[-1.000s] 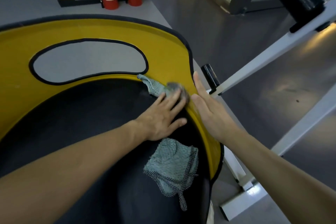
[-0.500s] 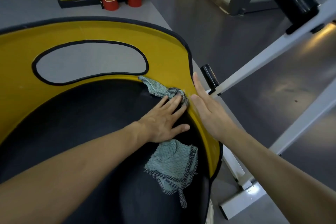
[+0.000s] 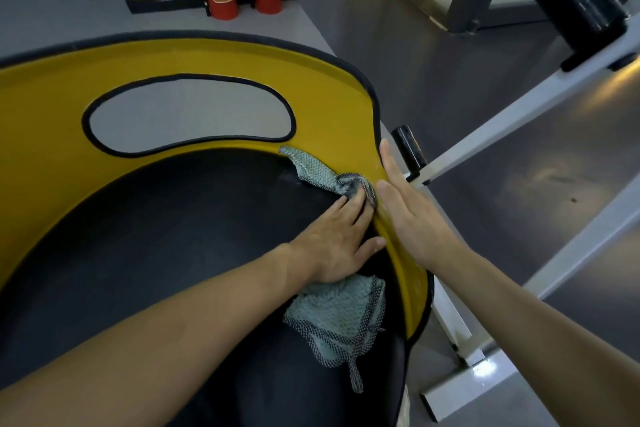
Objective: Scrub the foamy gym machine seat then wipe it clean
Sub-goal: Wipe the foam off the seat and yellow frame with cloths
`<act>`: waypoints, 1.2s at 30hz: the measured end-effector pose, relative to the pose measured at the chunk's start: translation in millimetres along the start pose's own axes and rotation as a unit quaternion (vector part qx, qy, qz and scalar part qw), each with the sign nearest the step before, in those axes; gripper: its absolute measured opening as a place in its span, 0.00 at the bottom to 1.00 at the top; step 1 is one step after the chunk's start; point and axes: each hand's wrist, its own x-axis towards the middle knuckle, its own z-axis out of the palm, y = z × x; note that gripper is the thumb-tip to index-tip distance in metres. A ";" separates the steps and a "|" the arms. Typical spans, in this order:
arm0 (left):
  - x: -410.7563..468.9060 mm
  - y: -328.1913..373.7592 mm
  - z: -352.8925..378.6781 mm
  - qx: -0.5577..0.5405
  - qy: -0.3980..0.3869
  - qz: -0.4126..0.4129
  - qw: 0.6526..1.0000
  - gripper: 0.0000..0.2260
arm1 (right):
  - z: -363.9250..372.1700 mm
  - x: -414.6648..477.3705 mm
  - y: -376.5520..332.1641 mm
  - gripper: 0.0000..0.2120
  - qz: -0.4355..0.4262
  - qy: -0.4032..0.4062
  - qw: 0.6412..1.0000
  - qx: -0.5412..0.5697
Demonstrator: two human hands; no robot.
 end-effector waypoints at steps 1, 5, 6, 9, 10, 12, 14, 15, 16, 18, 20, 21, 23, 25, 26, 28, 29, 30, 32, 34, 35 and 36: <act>-1.6 -2.5 -3.2 0.007 0.004 0.005 1.000 0.35 | 0.2 0.3 -0.7 0.25 0.000 -0.003 1.000 -0.003; -9.1 -4.6 -12.9 0.009 0.082 0.074 0.994 0.34 | 1.3 1.8 1.1 0.25 0.001 -0.009 1.000 -0.009; -8.2 -4.3 -14.1 0.004 0.087 0.081 0.993 0.34 | 1.5 2.4 1.3 0.25 0.000 -0.011 1.000 -0.006; -9.4 -9.8 -19.2 -0.004 0.041 0.050 0.998 0.33 | 0.8 2.3 -1.2 0.25 -0.004 -0.002 1.000 -0.011; -12.7 -12.9 -22.5 -0.005 0.023 0.032 0.999 0.33 | -0.2 1.8 -1.7 0.25 -0.006 0.000 1.000 -0.017; -19.6 -21.3 -31.3 -0.012 0.040 -0.001 0.999 0.30 | -1.2 1.1 -0.7 0.26 -0.011 0.005 1.000 -0.023; -24.4 -32.7 -40.0 -0.021 0.128 -0.039 0.991 0.23 | 0.2 0.9 1.0 0.25 -0.009 0.006 1.000 -0.024; -23.1 -40.2 -43.6 -0.013 0.170 -0.059 0.984 0.20 | 0.5 0.9 1.3 0.25 -0.009 0.004 1.000 -0.026; -20.8 -46.9 -47.2 0.001 0.200 -0.080 0.976 0.19 | 0.9 0.5 0.2 0.25 -0.008 0.000 1.000 -0.027; -14.3 -59.6 -51.1 0.021 0.236 -0.124 0.964 0.19 | 1.3 -0.6 -1.6 0.25 -0.007 -0.001 1.000 -0.025; -6.8 -64.4 -52.9 0.023 0.250 -0.169 0.953 0.21 | 0.4 -0.7 -2.0 0.25 -0.006 -0.003 1.000 -0.027; -2.4 -62.9 -53.3 0.022 0.245 -0.188 0.951 0.25 | 0.1 -0.3 -2.2 0.25 -0.008 -0.006 0.999 -0.031; 6.6 -52.8 -54.0 0.018 0.207 -0.223 0.952 0.33 | 0.1 0.2 -2.1 0.25 -0.012 -0.008 0.999 -0.037; 15.6 -42.6 -52.5 0.010 0.159 -0.267 0.950 0.35 | 0.0 0.5 -2.2 0.25 -0.008 -0.007 0.999 -0.039; 19.3 -39.6 -51.1 0.007 0.147 -0.282 0.948 0.33 | -0.2 0.5 -2.6 0.25 -0.004 -0.005 0.999 -0.038; 22.9 -37.6 -47.8 -0.008 0.154 -0.285 0.946 0.24 | -0.2 0.0 -1.2 0.25 -0.005 -0.003 0.999 -0.034; 22.8 -37.3 -46.1 -0.023 0.170 -0.276 0.946 0.19 | 0.2 0.3 0.4 0.25 -0.009 -0.003 0.999 -0.032; 22.0 -36.3 -45.7 -0.049 0.189 -0.264 0.944 0.14 | 0.5 0.2 1.1 0.25 -0.013 -0.002 0.999 -0.031; 18.7 -32.8 -48.5 -0.143 0.230 -0.247 0.931 0.11 | 1.0 1.8 3.5 0.25 -0.019 -0.001 0.999 -0.031; 12.7 -28.2 -56.6 -0.311 0.229 -0.218 0.896 0.09 | 0.9 2.1 2.9 0.25 -0.019 -0.008 0.999 -0.028; 9.4 -27.2 -60.7 -0.397 0.217 -0.189 0.872 0.07 | 1.2 1.9 2.7 0.25 -0.018 -0.011 0.999 -0.030; 6.0 -27.5 -63.2 -0.452 0.197 -0.161 0.855 0.05 | 1.1 1.8 2.7 0.25 -0.015 -0.011 0.999 -0.032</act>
